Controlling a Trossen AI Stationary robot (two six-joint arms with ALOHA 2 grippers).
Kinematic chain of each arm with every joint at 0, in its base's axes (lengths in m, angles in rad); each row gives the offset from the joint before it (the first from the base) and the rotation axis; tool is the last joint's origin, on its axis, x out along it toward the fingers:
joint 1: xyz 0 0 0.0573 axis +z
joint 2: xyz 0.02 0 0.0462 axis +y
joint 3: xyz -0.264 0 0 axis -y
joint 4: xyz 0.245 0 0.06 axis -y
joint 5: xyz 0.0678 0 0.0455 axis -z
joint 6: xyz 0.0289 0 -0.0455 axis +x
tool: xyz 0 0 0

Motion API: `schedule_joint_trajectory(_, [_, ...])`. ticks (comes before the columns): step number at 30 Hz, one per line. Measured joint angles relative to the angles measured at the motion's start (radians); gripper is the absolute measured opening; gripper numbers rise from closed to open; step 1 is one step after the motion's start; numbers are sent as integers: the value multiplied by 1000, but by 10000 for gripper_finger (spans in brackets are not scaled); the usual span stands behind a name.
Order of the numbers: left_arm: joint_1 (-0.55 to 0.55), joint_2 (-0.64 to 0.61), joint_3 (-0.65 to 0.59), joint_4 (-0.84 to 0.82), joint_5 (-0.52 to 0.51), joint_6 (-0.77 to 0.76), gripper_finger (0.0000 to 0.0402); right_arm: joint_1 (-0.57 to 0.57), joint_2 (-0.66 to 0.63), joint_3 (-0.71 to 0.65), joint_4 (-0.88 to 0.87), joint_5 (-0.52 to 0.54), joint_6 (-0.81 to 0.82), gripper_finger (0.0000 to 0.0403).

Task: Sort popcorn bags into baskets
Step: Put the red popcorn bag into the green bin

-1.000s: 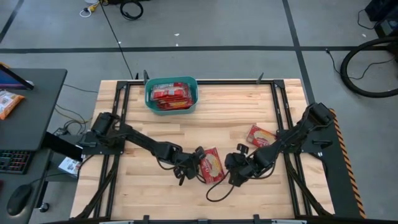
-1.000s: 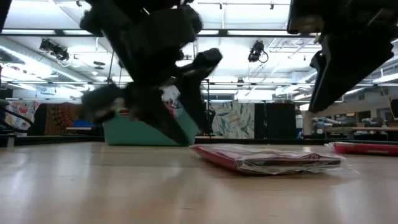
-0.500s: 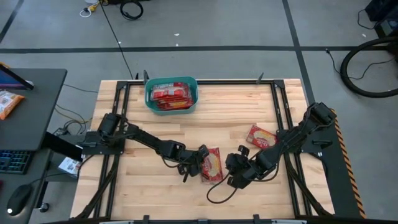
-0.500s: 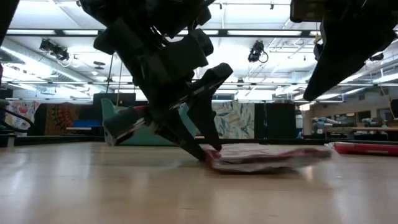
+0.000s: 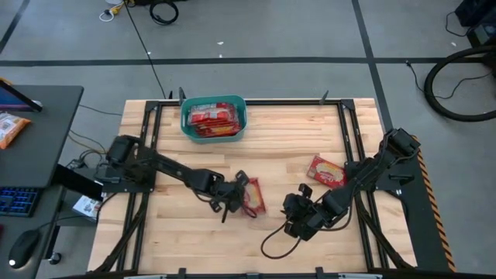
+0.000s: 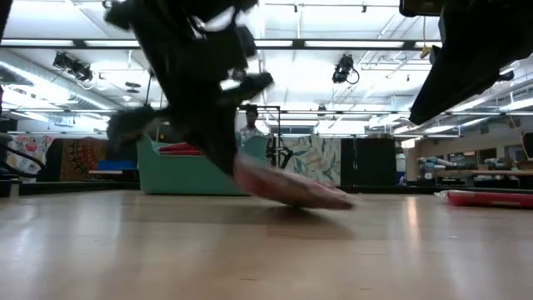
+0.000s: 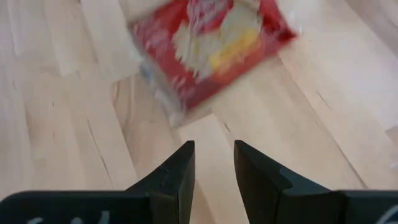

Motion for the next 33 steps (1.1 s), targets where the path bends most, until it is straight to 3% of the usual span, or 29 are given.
schedule_joint_trajectory(5, [1, -117, 1, -148, -106, -40, 3, -5, 0, 0, -3, 7, -6, 116])
schedule_joint_trajectory(12, [14, -262, 1, -271, -341, -58, 2, -21, 0, 0, -8, 27, -37, 116])
schedule_joint_trajectory(18, [103, -374, 3, -297, -475, -96, 1, -41, 1, 0, -9, 26, -74, 116])
schedule_joint_trajectory(23, [277, -440, 4, -301, -475, -149, 1, -52, 1, 0, 4, 24, -101, 116])
schedule_joint_trajectory(29, [589, -417, 4, -320, -291, -244, 1, -59, 1, 0, 28, 23, -137, 116])
schedule_joint_trajectory(33, [751, -380, 3, -295, -256, -251, 5, -65, 1, 0, 35, 23, -158, 116])
